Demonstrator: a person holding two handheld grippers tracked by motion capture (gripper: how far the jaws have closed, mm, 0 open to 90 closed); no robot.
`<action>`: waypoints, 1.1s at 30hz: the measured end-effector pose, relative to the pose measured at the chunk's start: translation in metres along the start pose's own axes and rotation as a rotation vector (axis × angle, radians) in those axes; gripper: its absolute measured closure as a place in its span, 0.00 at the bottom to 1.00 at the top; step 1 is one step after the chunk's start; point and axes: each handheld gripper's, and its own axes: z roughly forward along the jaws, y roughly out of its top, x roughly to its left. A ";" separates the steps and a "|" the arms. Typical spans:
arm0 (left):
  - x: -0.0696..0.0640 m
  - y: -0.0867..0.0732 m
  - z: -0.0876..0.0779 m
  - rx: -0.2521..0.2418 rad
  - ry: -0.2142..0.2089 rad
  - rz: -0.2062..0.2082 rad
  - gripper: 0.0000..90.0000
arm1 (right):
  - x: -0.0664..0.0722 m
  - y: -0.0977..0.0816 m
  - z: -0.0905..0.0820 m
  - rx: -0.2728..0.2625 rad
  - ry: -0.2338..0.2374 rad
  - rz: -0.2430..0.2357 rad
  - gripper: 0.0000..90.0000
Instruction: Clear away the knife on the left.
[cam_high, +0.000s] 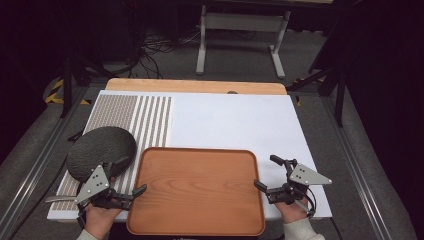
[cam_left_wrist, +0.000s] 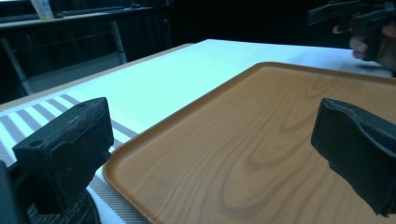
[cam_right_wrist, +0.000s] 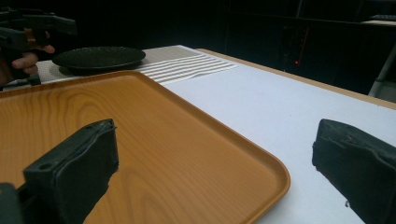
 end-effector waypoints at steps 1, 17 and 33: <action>0.000 0.000 0.000 -0.002 -0.003 -0.004 0.00 | 0.000 0.000 0.000 0.000 0.000 0.000 0.01; 0.006 0.003 -0.005 -0.014 -0.064 -0.068 0.02 | 0.000 0.000 -0.002 -0.004 0.007 0.007 0.01; 0.008 0.026 -0.011 0.082 -0.112 -0.007 0.04 | -0.001 0.001 -0.002 -0.005 0.009 0.012 0.01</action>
